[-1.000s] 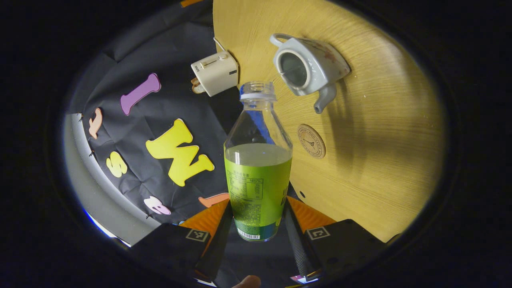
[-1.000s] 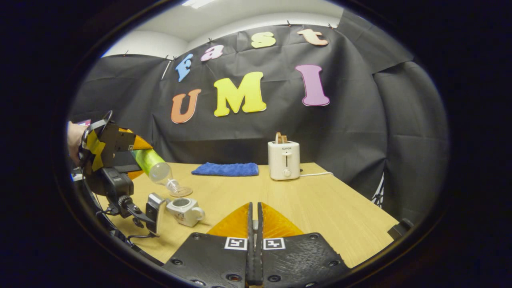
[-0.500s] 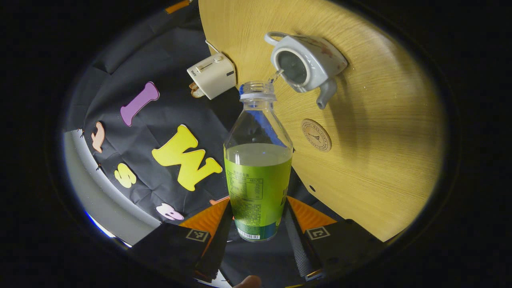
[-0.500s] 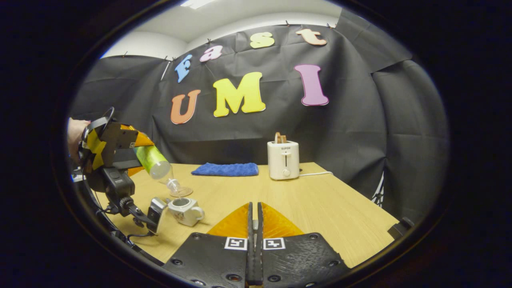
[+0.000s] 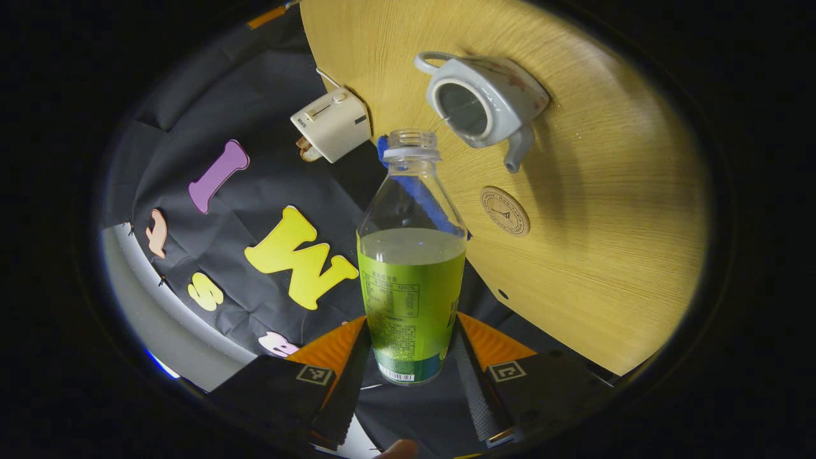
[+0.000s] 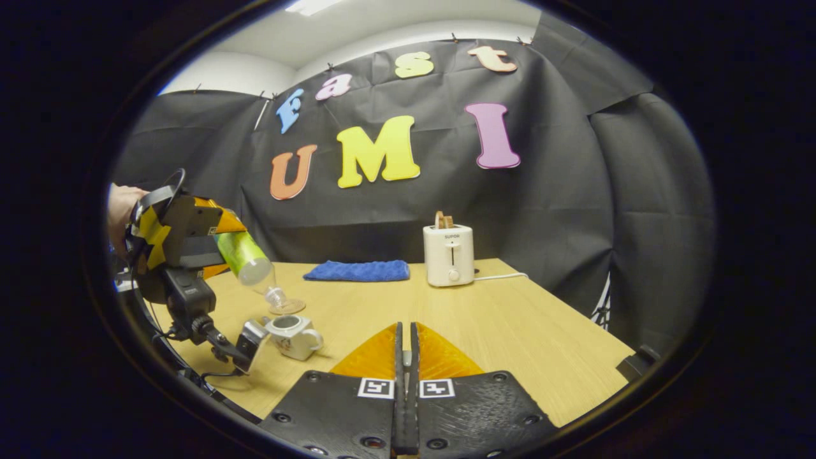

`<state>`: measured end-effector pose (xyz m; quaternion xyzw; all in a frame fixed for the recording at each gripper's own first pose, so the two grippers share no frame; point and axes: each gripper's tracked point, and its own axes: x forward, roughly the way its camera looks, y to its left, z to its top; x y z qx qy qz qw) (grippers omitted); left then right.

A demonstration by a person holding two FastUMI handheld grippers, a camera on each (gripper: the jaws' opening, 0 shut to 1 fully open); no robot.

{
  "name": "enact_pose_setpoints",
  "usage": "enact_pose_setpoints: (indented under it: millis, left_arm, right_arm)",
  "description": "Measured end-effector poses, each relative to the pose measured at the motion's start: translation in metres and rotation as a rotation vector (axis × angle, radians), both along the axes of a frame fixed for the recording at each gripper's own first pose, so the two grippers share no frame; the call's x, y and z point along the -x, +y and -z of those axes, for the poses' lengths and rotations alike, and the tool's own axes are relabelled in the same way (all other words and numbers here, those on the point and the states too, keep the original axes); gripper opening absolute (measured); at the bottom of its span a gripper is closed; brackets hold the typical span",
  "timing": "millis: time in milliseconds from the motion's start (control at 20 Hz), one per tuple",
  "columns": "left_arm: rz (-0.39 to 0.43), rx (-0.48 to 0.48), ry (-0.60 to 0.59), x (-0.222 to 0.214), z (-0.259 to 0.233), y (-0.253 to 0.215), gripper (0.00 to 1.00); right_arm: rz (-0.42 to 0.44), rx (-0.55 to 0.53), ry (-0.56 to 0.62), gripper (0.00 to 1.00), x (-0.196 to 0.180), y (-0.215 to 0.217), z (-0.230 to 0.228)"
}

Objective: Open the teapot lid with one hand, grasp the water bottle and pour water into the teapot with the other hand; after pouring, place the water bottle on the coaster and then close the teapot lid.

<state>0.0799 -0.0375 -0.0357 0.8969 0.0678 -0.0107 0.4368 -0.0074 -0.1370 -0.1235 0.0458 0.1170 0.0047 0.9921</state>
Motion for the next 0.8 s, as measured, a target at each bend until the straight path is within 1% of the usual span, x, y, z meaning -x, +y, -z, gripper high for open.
enact_pose_setpoints:
  millis: [250, 800]
  left_arm:
    - [0.014, -0.039, -0.005, -0.0001, -0.0053, -0.0048, 0.73]
    - [0.012, -0.049, -0.007, -0.0015, -0.0058, -0.0079, 0.74]
  right_arm:
    - [0.008, -0.002, -0.002, 0.0, 0.0008, -0.0041, -0.001]
    - [0.011, -0.003, -0.009, 0.0, 0.0031, -0.0052, -0.0036]
